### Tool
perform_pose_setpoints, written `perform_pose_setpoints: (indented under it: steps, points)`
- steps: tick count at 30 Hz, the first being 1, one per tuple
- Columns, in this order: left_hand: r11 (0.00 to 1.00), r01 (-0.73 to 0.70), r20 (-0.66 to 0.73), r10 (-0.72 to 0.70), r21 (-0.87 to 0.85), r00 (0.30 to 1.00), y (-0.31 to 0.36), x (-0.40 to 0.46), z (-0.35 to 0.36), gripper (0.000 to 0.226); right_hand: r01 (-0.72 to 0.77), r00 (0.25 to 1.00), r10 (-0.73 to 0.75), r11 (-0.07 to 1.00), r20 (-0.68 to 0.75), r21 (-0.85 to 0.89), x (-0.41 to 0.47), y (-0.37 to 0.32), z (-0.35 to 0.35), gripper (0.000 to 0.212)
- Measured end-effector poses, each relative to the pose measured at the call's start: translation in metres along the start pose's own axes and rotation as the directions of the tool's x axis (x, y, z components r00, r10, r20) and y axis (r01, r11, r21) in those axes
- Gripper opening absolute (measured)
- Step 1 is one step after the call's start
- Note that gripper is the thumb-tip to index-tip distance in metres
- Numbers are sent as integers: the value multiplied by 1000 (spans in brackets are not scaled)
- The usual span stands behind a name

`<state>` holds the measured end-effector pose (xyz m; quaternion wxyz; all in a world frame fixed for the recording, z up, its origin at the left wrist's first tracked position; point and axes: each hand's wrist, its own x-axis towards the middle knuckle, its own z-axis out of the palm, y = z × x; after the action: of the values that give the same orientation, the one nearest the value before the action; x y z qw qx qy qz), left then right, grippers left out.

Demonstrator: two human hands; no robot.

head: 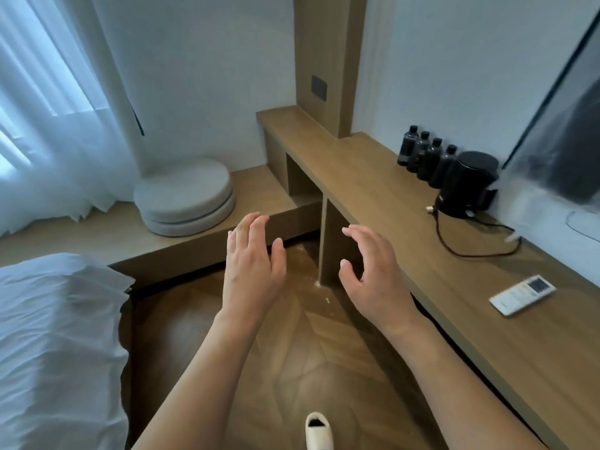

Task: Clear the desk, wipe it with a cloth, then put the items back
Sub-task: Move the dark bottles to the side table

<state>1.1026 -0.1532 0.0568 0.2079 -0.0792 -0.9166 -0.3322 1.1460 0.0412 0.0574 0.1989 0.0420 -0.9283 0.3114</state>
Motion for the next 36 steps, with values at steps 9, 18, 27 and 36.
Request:
perform_pose_setpoints:
  steps: [9, 18, 27, 36]
  points:
    - [999, 30, -37, -29, 38, 999, -51, 159, 15, 44, 19, 996, -24, 998, 81, 62, 173, 3, 60, 44]
    - [997, 51, -21, -50, 56, 999, -156, 297, 37, 44, -9, 989, -5, 995, 145, 100, 316, -15, 160, 45]
    - [998, 22, -9, -22, 53, 1000, -262, 463, 34, 44, -45, 991, 37, 997, 131, 65, 469, -52, 249, 46]
    - [999, -9, 59, 6, 45, 998, -324, 580, 73, 42, -118, 982, 113, 993, 152, 24, 579, -35, 314, 45]
